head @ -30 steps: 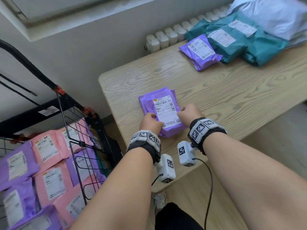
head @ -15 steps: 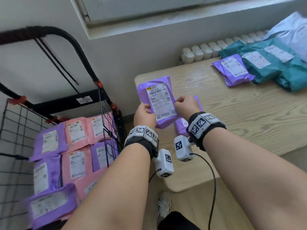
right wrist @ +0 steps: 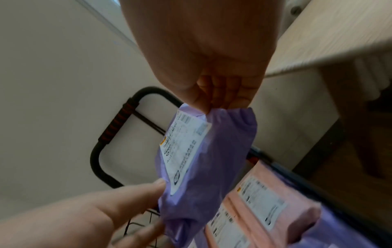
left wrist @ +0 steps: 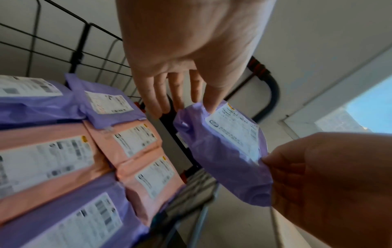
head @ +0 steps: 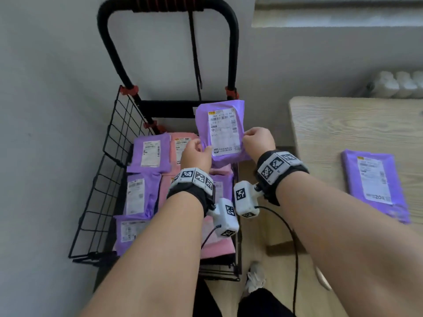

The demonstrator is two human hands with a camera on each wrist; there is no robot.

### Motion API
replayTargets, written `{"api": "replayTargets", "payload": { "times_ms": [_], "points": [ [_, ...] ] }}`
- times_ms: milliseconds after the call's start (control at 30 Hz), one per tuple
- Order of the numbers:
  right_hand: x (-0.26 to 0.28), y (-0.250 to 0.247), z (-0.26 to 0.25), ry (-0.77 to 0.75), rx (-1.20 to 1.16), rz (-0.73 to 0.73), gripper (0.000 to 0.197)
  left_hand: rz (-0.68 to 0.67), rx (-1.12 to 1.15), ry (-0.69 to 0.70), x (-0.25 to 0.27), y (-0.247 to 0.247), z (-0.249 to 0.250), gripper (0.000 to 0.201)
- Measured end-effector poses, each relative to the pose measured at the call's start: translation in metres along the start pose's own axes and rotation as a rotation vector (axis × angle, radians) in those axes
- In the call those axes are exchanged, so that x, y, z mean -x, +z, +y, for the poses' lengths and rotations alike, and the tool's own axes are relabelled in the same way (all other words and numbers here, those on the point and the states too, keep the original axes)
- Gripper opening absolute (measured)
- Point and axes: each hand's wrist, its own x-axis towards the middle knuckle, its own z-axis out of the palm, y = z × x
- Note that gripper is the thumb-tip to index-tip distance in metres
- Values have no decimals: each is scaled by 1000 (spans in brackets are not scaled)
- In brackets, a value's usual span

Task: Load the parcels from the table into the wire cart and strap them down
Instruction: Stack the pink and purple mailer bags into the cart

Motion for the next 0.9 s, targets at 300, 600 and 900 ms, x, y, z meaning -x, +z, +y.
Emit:
{"api": "replayTargets", "payload": {
  "times_ms": [300,600,900],
  "points": [
    [-37,128,-42,134,51,-102,31,-151,-6,-221,-100,-62,-68,11],
    [-71,194,-27,245,118,-212,31,-140,-144,-190,-177,-49,-129,31],
    [-70,215,-36,278,289,-317,35,-362,-404,-281,-183,-57,-132,28]
  ]
}}
